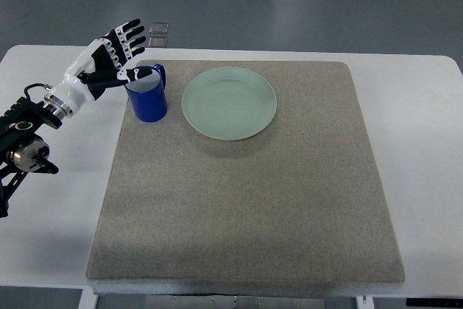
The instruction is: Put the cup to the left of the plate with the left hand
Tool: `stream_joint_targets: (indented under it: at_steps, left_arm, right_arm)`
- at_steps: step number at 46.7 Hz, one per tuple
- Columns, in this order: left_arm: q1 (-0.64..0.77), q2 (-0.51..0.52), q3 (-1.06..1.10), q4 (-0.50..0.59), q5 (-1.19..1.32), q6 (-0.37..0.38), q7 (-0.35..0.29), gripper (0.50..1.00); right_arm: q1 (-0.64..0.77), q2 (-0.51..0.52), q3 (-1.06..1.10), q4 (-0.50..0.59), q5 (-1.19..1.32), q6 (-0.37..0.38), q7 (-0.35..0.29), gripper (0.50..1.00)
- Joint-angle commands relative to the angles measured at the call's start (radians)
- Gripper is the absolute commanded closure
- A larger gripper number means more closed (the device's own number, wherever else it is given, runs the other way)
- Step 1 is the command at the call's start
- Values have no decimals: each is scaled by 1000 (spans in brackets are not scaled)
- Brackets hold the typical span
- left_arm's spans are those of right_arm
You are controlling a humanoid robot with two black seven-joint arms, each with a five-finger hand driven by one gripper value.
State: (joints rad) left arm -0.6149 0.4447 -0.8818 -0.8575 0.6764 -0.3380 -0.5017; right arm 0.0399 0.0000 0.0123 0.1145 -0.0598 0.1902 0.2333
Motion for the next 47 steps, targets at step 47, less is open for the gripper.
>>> stream_joint_targets:
  at_steps: [47]
  left_arm:
    - [-232, -179, -69, 103, -526, 235, 61, 512]
  right_arm:
    - [0, 0, 0, 1, 0, 0, 0, 568]
